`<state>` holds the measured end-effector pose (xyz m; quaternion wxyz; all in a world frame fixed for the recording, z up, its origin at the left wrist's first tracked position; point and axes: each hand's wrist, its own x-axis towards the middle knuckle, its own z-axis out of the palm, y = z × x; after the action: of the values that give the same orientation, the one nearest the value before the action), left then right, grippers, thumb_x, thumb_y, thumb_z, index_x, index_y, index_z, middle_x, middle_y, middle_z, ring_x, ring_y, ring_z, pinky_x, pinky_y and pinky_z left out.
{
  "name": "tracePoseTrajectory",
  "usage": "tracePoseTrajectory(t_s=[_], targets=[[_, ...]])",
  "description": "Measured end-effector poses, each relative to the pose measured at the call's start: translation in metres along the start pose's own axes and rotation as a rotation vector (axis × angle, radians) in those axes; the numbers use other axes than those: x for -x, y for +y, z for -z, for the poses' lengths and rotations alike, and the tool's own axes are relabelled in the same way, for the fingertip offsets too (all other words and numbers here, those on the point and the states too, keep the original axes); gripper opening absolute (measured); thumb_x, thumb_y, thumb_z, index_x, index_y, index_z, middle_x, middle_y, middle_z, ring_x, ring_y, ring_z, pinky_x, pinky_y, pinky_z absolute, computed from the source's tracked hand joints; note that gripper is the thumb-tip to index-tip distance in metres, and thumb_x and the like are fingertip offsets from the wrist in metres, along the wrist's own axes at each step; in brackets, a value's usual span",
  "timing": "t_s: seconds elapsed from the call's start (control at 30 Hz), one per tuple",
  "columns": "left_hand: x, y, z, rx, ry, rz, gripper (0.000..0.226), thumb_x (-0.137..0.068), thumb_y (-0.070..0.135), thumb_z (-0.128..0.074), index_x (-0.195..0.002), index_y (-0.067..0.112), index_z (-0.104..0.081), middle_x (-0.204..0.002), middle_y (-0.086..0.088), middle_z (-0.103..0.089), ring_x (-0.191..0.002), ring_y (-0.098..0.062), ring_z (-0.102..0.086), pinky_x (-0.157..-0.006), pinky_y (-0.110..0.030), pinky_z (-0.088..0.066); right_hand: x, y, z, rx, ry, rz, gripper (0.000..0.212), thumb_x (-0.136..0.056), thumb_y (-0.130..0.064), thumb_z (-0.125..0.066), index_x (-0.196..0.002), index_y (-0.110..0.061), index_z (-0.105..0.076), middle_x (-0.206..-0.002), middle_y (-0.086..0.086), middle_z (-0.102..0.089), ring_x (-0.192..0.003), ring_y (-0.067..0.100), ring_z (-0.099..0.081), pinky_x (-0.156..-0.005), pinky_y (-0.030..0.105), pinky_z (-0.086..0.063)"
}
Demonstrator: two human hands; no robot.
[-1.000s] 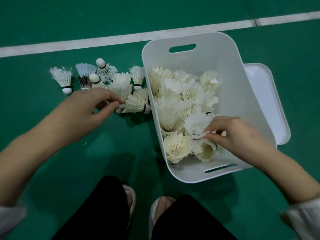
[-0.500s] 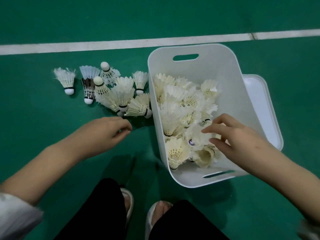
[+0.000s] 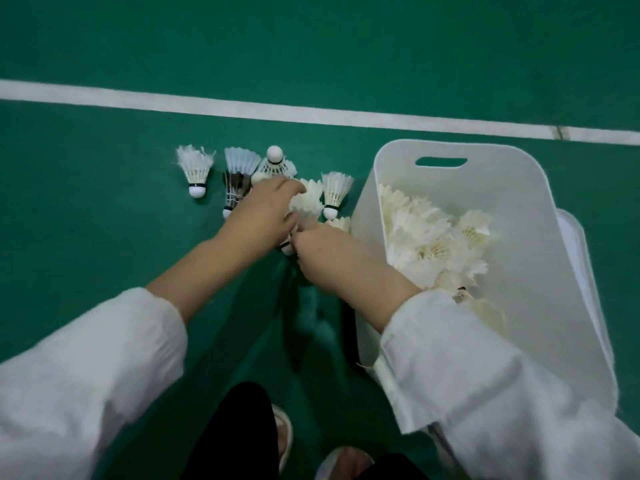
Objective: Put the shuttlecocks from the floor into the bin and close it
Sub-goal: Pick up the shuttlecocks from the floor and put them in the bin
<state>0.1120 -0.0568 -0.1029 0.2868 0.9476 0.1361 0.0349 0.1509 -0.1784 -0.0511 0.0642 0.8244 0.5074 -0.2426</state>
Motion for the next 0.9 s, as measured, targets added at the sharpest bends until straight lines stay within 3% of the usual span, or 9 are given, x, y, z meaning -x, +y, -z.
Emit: tracePoseTrajectory(t_s=[0.17,0.27,0.37,0.5,0.57,0.63,0.77,0.9], targets=[[-0.009,-0.01,-0.013,-0.111,-0.034,-0.023,0.025,-0.089,0.024,-0.056,-0.104,0.005,-0.062,-0.11,-0.009,-0.057,-0.11,-0.026,-0.037,-0.091,-0.03,-0.028,-0.013,0.005,-0.016,0.076,-0.212,-0.045,0.041,-0.093,0.0,-0.037,-0.133,-0.003,-0.039,-0.139,0.019,-0.034,-0.12,0.033,-0.049,-0.095,0.044,-0.046],[-0.001,-0.017,-0.005,-0.025,0.047,-0.025,0.023,-0.088,0.027,-0.059,-0.094,0.006,-0.064,-0.102,-0.006,-0.06,-0.104,-0.022,-0.038,-0.089,-0.028,-0.028,-0.014,0.001,-0.013,0.026,-0.133,-0.036,0.042,-0.092,0.004,-0.034,-0.133,-0.004,-0.039,-0.133,0.018,-0.042,-0.121,0.025,-0.047,-0.096,0.037,-0.041],[0.021,-0.023,0.016,0.107,0.14,0.031,0.018,-0.087,0.029,-0.059,-0.087,0.011,-0.06,-0.099,-0.003,-0.062,-0.1,-0.015,-0.041,-0.086,-0.025,-0.032,-0.011,0.001,-0.008,-0.014,-0.041,-0.04,0.03,-0.092,0.001,-0.041,-0.119,-0.003,-0.052,-0.121,0.017,-0.053,-0.11,0.027,-0.054,-0.088,0.032,-0.043],[0.069,-0.037,0.037,0.191,0.197,0.095,0.015,-0.087,0.022,-0.061,-0.081,0.008,-0.058,-0.096,-0.001,-0.061,-0.101,-0.018,-0.05,-0.086,-0.038,-0.046,-0.003,-0.003,-0.015,-0.105,0.018,-0.084,0.015,-0.088,-0.002,-0.051,-0.098,-0.003,-0.062,-0.099,0.015,-0.058,-0.092,0.033,-0.06,-0.073,0.032,-0.047],[0.086,-0.048,0.035,0.147,0.182,0.107,0.02,-0.087,0.022,-0.061,-0.082,0.002,-0.06,-0.093,-0.001,-0.06,-0.1,-0.022,-0.052,-0.088,-0.033,-0.041,0.002,-0.007,-0.019,-0.135,0.027,-0.107,0.013,-0.088,-0.004,-0.051,-0.095,-0.004,-0.061,-0.096,0.013,-0.059,-0.089,0.033,-0.059,-0.07,0.034,-0.046],[0.095,-0.057,0.028,0.098,0.15,0.168,0.021,-0.087,0.019,-0.062,-0.078,0.001,-0.058,-0.088,-0.009,-0.062,-0.094,-0.027,-0.054,-0.08,-0.028,-0.036,0.005,-0.011,-0.022,-0.156,0.032,-0.107,0.012,-0.089,-0.007,-0.05,-0.093,-0.004,-0.061,-0.095,0.012,-0.058,-0.089,0.032,-0.059,-0.069,0.034,-0.044],[0.094,-0.053,0.017,0.237,0.03,0.307,0.015,-0.091,0.018,-0.054,-0.084,0.005,-0.052,-0.078,-0.013,-0.063,-0.071,-0.031,-0.061,-0.066,-0.042,-0.047,0.005,-0.01,-0.023,-0.197,0.089,-0.119,0.014,-0.09,-0.008,-0.049,-0.09,-0.003,-0.061,-0.091,0.012,-0.057,-0.084,0.033,-0.058,-0.071,0.04,-0.05],[0.074,-0.04,0.01,0.25,0.041,0.352,0.022,-0.096,0.035,-0.042,-0.102,0.014,-0.048,-0.063,-0.006,-0.057,-0.055,-0.022,-0.052,-0.056,-0.037,-0.042,0.007,-0.007,-0.019,-0.229,0.102,-0.143,0.022,-0.093,-0.017,-0.045,-0.092,-0.003,-0.061,-0.094,0.012,-0.057,-0.086,0.032,-0.058,-0.075,0.043,-0.051]])
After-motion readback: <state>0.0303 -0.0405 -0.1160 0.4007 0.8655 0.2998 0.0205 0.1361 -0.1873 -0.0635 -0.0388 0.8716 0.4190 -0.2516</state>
